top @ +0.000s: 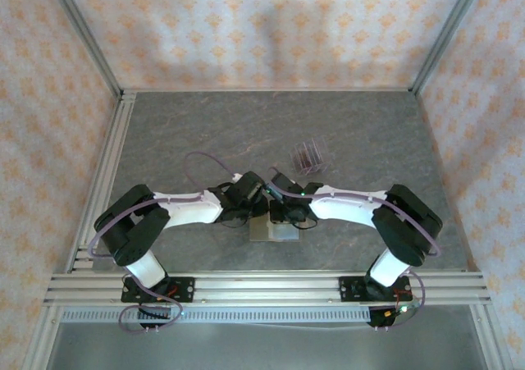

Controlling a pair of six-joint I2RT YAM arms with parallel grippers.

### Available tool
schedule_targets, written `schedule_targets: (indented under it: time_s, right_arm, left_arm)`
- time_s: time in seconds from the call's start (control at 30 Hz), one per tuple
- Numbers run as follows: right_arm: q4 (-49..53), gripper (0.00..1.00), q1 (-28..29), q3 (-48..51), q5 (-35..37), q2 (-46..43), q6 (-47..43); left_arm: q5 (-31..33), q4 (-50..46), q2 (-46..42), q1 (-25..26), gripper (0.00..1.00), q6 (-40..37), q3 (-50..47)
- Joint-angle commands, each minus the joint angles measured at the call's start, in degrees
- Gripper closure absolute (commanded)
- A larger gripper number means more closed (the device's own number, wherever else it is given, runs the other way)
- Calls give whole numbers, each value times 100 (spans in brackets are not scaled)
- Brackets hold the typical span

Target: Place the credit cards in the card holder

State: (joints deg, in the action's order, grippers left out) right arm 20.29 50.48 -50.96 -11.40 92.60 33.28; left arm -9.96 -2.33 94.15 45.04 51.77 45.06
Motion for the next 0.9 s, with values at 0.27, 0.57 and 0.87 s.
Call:
schedule_targets:
  time_s: [0.27,0.57,0.87]
  right_arm:
    - [-1448,74,-223,-152,119,-398,174]
    - [-1119,72,-223,-85,340,-671,13]
    - [-443,67,-223,390,715,-1389,-145]
  left_arm:
    - [353,-1492,-452,410,80,-320,-377]
    - [275,-1166,-352,414,83,-311,-586]
    - [178,-1029,-125,412,83,-304,-542]
